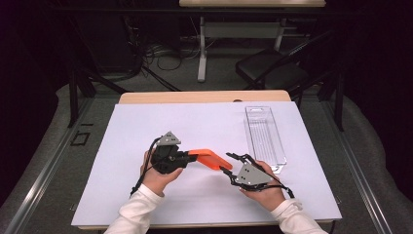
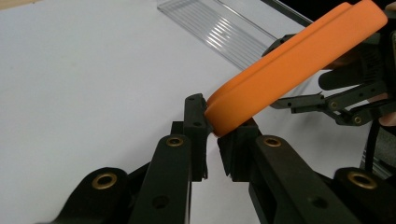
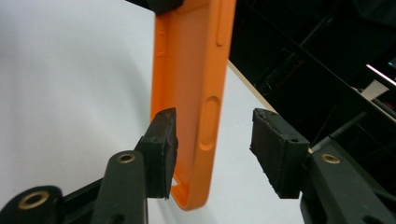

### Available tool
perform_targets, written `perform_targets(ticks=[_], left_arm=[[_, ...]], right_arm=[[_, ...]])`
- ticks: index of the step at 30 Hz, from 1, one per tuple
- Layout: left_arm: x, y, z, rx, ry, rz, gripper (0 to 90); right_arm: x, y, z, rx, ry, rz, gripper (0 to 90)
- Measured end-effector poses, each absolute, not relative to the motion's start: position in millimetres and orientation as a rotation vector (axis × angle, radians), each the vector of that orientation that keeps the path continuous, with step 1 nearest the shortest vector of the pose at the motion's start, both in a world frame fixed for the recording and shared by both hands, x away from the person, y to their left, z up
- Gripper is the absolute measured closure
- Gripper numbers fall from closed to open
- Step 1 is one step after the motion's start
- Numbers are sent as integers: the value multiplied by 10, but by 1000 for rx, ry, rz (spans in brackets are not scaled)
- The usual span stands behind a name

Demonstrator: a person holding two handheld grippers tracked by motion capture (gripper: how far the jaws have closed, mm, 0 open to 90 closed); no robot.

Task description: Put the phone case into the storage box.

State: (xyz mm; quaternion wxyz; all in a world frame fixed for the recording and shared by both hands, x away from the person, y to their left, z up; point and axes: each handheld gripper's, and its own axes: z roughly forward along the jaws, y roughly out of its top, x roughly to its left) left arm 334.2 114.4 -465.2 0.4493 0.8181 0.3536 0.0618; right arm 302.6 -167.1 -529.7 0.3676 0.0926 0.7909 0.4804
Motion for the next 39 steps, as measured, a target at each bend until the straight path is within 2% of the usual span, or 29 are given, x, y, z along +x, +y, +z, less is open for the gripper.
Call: perform_targets(ticks=[13,24,32,39], left_arm=[[3436,1142,-4563,2028,980,139,813],[3551,1003,-4409,2060,979,177,813],[3642,912,-4419,2063,1011,189,814],[3622,982,-4506,2060,1045,175,814]], right_arm=[[3052,-1696,-5249,357,2014,1214,385],[3050,-1686,-5170,422,2023,1144,353],[3051,-1702,-5159,456,2005,1116,347],[3043,-1725,-5172,471,1998,1108,350]])
